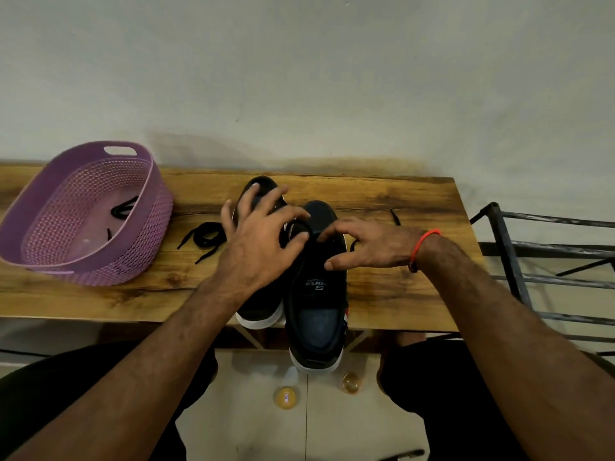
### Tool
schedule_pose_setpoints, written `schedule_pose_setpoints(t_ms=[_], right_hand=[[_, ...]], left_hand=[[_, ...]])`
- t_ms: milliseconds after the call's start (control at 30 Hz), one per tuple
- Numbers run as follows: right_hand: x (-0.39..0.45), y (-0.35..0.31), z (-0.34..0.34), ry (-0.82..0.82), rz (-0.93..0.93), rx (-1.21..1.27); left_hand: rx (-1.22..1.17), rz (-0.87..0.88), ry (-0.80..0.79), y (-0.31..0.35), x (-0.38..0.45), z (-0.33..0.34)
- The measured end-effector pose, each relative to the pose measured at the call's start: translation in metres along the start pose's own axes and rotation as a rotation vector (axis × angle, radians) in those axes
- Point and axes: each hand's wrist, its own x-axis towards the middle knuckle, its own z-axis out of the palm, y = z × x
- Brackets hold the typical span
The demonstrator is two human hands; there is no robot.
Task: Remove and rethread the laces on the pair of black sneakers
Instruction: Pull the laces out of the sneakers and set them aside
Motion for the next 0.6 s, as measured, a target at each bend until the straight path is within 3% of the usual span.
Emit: schedule_pose_setpoints(t_ms=[133,267,367,500,600], right_hand=[[0.000,0.002,0.001,0.008,0.012,0.012],[0.000,0.001,0.001,0.022,0.011,0.018],[-0.001,0.001,0.001,0.025,0.014,0.029],[0.000,0.003,0.002,0.022,0.023,0.045],[-0.001,0.003,0.002,0.019,0.024,0.057]], left_hand=[[0.032,0.122,-0.142,0.016,-0.007,0.005],[-0.002,0.106,-0.120,0.018,-0.006,0.005],[-0.037,0.030,-0.105,0.012,0.001,0.000],[0.040,-0.261,0.140,-0.007,0.005,-0.009],[0.206,-0.234,0.121,-0.012,0.004,-0.012]])
